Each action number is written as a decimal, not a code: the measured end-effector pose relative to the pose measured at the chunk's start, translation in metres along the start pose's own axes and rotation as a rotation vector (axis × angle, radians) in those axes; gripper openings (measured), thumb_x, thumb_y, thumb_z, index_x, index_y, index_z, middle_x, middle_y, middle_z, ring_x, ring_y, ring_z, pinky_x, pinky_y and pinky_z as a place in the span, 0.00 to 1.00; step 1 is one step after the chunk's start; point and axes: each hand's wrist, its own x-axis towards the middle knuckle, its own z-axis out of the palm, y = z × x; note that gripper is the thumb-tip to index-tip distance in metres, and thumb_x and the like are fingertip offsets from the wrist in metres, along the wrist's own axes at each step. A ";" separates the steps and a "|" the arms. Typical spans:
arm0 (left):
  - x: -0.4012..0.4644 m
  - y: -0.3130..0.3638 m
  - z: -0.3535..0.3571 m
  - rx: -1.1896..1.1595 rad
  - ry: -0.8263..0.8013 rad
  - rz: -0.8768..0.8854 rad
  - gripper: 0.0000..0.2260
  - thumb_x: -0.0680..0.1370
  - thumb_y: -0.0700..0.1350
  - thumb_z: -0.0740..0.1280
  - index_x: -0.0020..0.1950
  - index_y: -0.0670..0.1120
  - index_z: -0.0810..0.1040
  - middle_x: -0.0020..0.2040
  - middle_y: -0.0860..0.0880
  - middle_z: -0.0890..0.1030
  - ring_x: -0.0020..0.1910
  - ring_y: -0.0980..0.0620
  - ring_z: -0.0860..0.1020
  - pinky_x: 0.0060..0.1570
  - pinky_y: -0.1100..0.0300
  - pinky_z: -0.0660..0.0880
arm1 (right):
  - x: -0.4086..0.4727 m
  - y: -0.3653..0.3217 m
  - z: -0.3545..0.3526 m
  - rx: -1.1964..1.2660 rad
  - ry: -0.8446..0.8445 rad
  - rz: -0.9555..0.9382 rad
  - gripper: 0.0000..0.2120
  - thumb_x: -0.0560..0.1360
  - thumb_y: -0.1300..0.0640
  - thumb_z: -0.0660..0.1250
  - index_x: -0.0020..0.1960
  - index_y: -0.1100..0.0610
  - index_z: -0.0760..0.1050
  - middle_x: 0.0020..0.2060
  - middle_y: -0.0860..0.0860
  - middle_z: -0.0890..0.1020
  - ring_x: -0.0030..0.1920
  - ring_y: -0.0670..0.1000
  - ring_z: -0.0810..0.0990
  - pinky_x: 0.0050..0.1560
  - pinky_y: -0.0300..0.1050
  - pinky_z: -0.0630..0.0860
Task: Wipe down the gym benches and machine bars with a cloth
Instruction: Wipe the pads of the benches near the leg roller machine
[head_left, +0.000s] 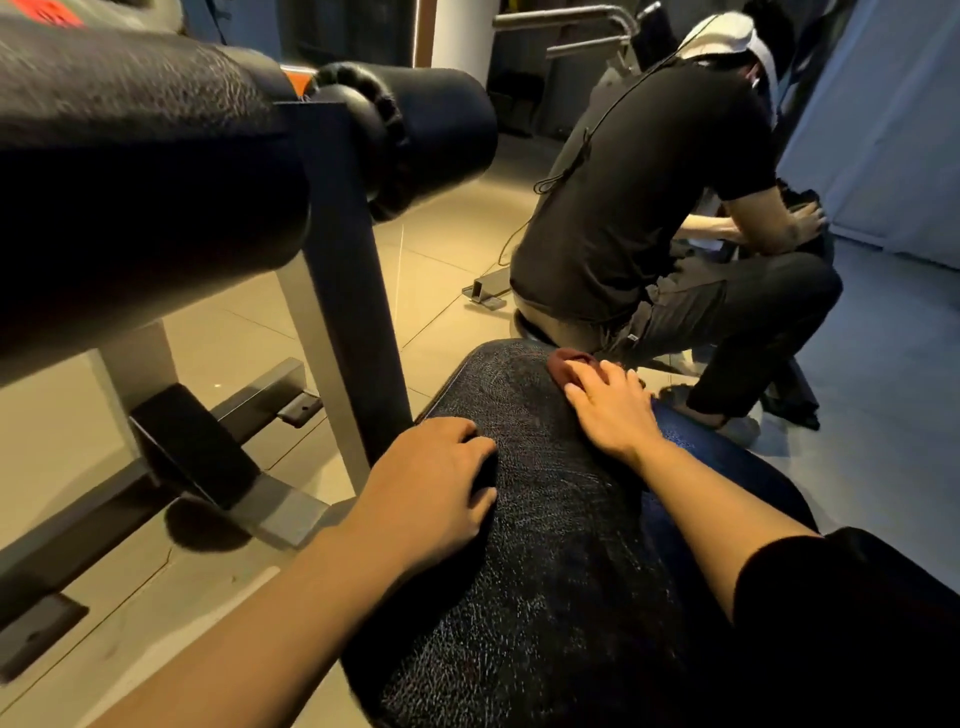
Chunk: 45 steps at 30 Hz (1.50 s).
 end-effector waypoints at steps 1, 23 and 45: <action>-0.001 -0.001 0.000 -0.002 -0.005 0.006 0.20 0.79 0.56 0.61 0.69 0.50 0.70 0.68 0.51 0.70 0.68 0.51 0.66 0.67 0.55 0.64 | 0.007 -0.007 0.001 0.010 -0.001 0.003 0.21 0.83 0.45 0.50 0.75 0.44 0.60 0.75 0.59 0.60 0.74 0.63 0.57 0.74 0.61 0.53; -0.011 -0.010 -0.002 -0.012 -0.027 0.037 0.23 0.81 0.55 0.59 0.75 0.51 0.64 0.75 0.51 0.62 0.74 0.53 0.59 0.72 0.61 0.54 | 0.006 -0.097 0.014 0.125 -0.015 -0.381 0.19 0.83 0.50 0.53 0.72 0.48 0.69 0.73 0.56 0.65 0.72 0.58 0.62 0.74 0.54 0.56; -0.052 0.030 0.000 0.035 -0.092 0.068 0.26 0.81 0.58 0.58 0.77 0.53 0.60 0.78 0.50 0.57 0.77 0.51 0.52 0.75 0.54 0.49 | -0.143 0.084 -0.015 0.073 -0.082 -0.041 0.21 0.83 0.47 0.53 0.76 0.43 0.61 0.78 0.50 0.55 0.78 0.54 0.49 0.77 0.56 0.49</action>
